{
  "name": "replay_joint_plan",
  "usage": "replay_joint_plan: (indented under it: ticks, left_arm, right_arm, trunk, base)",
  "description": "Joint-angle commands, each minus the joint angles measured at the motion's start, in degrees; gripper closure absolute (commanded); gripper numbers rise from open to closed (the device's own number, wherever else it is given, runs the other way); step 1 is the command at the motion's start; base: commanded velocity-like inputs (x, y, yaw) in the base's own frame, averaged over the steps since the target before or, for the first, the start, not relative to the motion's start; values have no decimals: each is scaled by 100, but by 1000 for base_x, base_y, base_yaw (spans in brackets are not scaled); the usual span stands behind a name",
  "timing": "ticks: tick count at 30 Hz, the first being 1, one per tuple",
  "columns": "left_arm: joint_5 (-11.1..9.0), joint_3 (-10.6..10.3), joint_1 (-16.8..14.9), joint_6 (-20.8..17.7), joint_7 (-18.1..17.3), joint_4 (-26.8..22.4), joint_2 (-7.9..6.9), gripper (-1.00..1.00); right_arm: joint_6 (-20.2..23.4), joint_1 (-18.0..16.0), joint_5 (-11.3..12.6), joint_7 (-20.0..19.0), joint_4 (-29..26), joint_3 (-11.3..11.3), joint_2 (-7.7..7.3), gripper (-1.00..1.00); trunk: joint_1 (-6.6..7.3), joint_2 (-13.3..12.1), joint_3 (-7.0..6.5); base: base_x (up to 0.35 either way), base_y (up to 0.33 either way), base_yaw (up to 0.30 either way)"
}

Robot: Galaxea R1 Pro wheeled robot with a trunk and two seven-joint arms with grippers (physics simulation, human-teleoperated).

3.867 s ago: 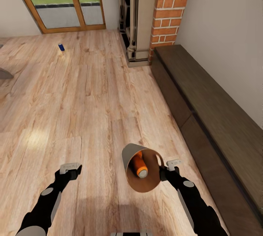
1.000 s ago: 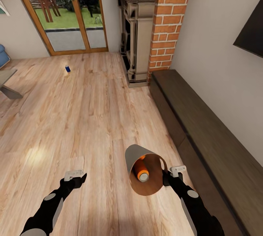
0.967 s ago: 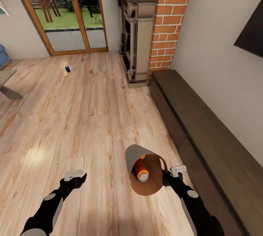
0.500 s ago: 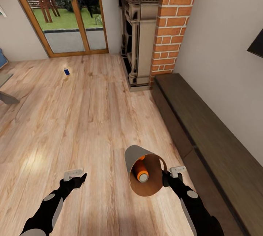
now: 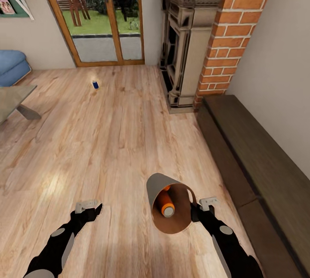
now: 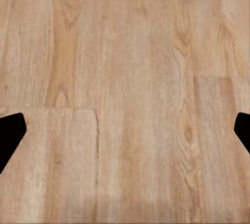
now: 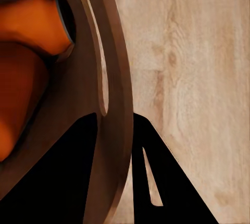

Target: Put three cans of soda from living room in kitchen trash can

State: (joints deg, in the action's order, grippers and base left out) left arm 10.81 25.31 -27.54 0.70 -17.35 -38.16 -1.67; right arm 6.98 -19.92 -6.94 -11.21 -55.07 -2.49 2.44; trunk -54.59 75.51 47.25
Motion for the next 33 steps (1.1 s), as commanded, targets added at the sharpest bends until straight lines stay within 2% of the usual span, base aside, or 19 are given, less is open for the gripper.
replay_joint_plan:
  ticks: [1,6,20,33]
  left_arm:
    - [0,0,1,1,1,1,0,-100]
    - [-7,0,2,21,12,-5,6,-100]
    - [-8,0,3,36,69,-11,18,-100]
    - [-2,-4,3,31,65,-9,18,-100]
  right_arm:
    - [1,-5,56,-39,22,5,2,100]
    - [-3,-6,55,-39,77,11,2,100]
    - [-4,-8,53,-39,93,11,2,100]
    - [-12,-4,61,-39,93,3,2,100]
  trunk:
    - [0,0,-4]
    - [0,0,-22]
    - [308,-561,-339]
    - [593,-1083,-678]
  base:
    - [268,188,244]
    - [201,141,238]
    - [17,12,200]
    - [0,0,88]
